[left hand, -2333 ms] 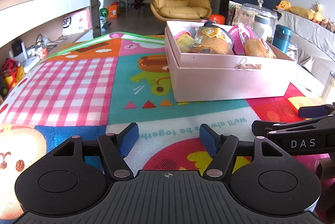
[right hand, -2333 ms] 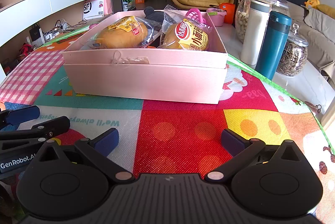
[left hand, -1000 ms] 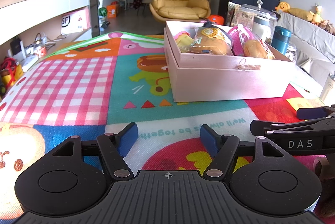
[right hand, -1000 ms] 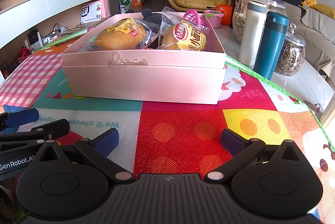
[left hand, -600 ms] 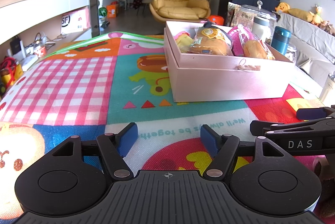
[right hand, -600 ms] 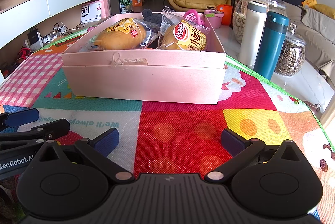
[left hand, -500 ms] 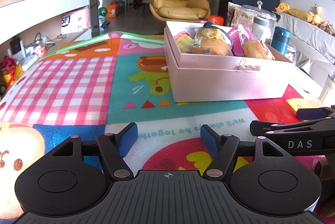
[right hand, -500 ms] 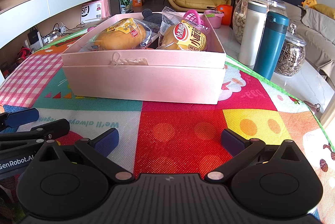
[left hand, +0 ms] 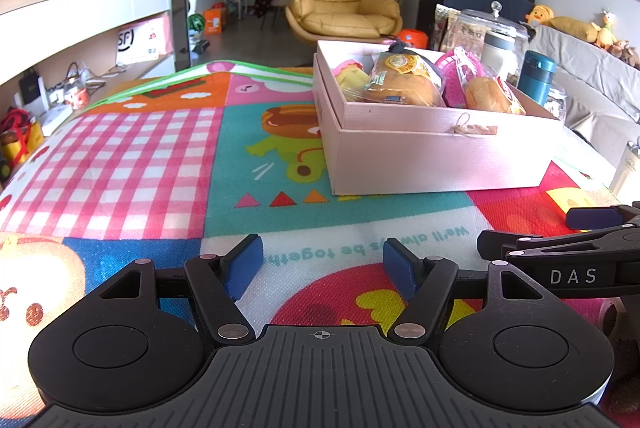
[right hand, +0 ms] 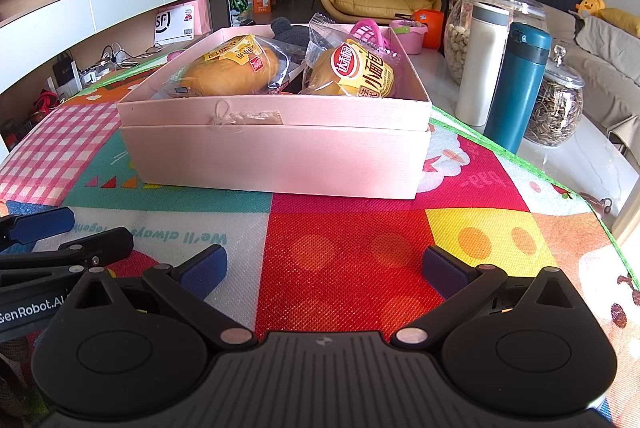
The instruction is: Organize objects
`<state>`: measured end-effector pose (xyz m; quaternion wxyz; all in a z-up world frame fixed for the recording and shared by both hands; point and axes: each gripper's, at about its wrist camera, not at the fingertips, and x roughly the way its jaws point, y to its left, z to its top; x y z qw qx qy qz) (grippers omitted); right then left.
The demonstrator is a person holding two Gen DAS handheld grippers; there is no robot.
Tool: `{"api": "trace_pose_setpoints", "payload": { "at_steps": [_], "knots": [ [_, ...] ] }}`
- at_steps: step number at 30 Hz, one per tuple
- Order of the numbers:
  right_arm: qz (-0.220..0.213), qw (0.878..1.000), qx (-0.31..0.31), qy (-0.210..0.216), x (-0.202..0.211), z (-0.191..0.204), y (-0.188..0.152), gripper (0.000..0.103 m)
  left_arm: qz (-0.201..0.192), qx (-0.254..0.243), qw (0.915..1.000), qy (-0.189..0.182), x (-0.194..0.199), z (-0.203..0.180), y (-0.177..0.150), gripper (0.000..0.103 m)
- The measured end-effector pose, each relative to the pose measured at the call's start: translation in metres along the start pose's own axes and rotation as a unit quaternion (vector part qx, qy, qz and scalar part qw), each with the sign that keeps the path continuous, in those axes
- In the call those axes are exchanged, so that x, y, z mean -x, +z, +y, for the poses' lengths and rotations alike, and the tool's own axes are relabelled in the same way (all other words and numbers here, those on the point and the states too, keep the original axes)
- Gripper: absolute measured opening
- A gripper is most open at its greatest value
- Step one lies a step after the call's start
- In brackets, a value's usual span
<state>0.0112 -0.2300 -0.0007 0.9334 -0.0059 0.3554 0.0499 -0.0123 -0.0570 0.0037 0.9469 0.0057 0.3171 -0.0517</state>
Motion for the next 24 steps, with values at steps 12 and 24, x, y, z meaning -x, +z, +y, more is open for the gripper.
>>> {"api": "trace_pose_setpoints", "payload": {
  "at_steps": [12,24],
  "knots": [
    [0.0,1.0,0.0,0.0,0.0001,0.0,-0.0001,0.103,0.0,0.0,1.0,0.0,-0.0002,0.0001,0.0,0.073],
    [-0.006,1.0,-0.002,-0.004,0.0007,0.001,-0.0021,0.103,0.001,0.001,1.0,-0.002,-0.0007,-0.0011,0.0004,0.073]
  ]
}}
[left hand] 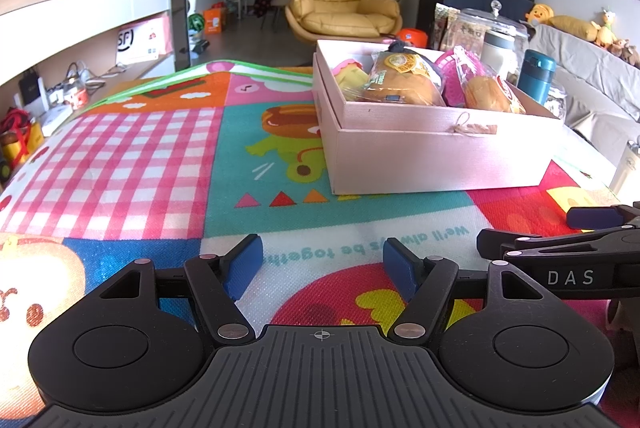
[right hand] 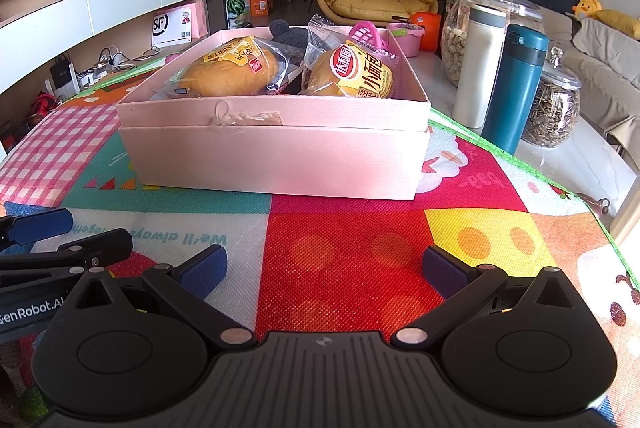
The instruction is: Organize objects
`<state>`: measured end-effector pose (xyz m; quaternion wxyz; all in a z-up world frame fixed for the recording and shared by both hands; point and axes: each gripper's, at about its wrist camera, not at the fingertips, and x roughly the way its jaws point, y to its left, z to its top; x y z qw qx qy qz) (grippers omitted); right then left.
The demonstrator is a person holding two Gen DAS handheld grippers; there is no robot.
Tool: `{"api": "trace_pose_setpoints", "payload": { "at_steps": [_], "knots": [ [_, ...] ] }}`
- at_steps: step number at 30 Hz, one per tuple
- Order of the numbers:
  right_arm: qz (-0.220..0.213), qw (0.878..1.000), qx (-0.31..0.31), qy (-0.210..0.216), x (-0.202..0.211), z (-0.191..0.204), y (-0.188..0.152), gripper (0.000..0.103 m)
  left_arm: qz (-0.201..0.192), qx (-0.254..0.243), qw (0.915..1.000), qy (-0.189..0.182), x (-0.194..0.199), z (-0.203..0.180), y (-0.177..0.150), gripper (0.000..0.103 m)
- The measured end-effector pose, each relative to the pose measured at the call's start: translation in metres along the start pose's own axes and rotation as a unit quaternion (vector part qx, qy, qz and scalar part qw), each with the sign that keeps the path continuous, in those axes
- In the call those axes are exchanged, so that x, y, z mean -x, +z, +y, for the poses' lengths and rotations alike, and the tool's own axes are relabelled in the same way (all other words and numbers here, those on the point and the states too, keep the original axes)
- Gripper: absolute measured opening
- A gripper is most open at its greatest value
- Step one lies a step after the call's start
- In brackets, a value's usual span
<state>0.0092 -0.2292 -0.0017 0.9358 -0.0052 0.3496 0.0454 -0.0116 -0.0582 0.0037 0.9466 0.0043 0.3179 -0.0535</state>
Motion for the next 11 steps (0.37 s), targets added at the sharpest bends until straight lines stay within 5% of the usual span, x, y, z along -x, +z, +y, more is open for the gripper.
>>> {"api": "trace_pose_setpoints", "payload": {
  "at_steps": [11],
  "knots": [
    [-0.005,1.0,0.0,-0.001,0.0007,-0.0009,-0.0018,0.103,-0.002,0.007,1.0,-0.007,0.0001,0.0041,-0.0005,0.074]
  ]
}}
